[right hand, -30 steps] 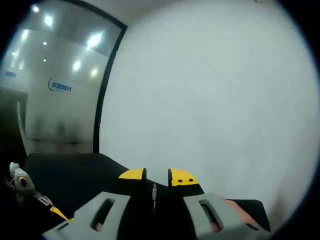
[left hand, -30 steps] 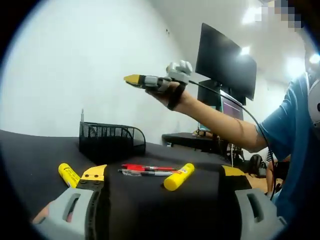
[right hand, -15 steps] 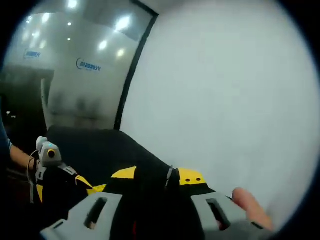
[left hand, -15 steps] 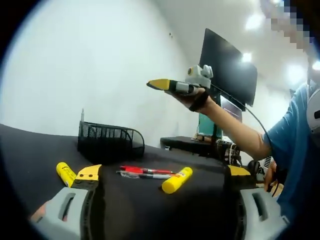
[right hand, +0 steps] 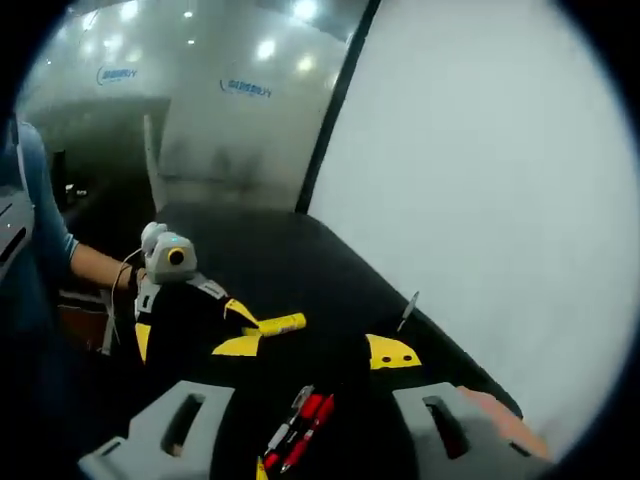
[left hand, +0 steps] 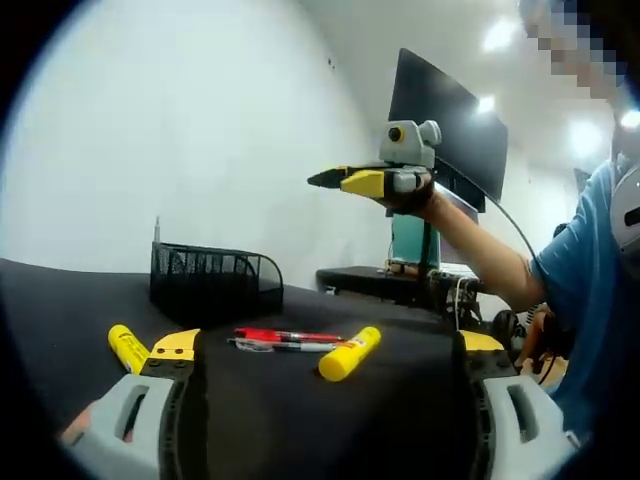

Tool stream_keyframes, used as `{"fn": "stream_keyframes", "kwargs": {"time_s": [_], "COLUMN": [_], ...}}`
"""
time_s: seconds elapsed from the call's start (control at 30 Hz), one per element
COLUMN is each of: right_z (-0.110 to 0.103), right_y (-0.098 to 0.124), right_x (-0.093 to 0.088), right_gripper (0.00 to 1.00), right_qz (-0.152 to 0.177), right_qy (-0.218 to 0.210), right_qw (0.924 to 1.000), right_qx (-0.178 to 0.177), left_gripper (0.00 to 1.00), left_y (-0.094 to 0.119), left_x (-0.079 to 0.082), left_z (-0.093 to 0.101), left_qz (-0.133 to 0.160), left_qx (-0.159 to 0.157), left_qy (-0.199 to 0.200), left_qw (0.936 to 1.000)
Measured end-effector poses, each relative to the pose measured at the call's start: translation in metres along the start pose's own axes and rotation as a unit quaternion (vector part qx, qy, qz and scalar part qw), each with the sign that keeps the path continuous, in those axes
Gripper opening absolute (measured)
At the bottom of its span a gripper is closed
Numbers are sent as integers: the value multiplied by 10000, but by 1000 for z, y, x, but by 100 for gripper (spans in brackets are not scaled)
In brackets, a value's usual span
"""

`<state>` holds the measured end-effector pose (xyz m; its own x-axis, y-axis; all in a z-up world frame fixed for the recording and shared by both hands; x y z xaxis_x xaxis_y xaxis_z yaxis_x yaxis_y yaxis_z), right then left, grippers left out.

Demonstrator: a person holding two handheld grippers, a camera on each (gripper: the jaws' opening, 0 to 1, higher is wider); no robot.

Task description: Pick up pens and glue sticks and place them into the holder.

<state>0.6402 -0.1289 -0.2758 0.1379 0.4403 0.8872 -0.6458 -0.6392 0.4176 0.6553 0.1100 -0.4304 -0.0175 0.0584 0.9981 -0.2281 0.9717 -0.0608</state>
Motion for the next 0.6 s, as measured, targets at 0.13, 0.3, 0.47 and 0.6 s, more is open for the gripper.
{"fn": "stream_keyframes", "kwargs": {"time_s": [0.13, 0.3, 0.47, 0.6], "right_z": [-8, -22, -30, -36], "right_y": [-8, -18, -28, -36], "right_x": [-9, -20, -27, -33], "right_gripper": [34, 33, 32, 31], "right_qz": [-391, -909, -1249, -1565], "right_qy": [114, 135, 198, 218], "right_qw": [9991, 9944, 9899, 9838], "right_qx": [113, 515, 643, 848], "left_gripper": [96, 96, 96, 96], "left_y": [0, -1, 0, -1], "left_x": [0, -1, 0, -1], "left_z": [0, 0, 0, -1], "left_qz": [3, -61, -29, -51], "left_qx": [-12, 3, 1, 11], "left_qy": [5, -7, 18, 4], "left_qw": [10000, 10000, 10000, 10000]}}
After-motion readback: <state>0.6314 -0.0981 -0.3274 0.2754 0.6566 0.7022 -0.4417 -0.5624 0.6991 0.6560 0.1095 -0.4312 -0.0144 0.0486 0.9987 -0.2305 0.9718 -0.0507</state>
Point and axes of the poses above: the point that each gripper's makers call its tool centre point, and the gripper's own axes: y roughly backward along the fingers, z roughly to its right, x roughly out of its top, the point moved 10 cm from there along y, roughly backward along the fingers, and after that the axes turned 7 degrees about -y, right-handed, at the moved point
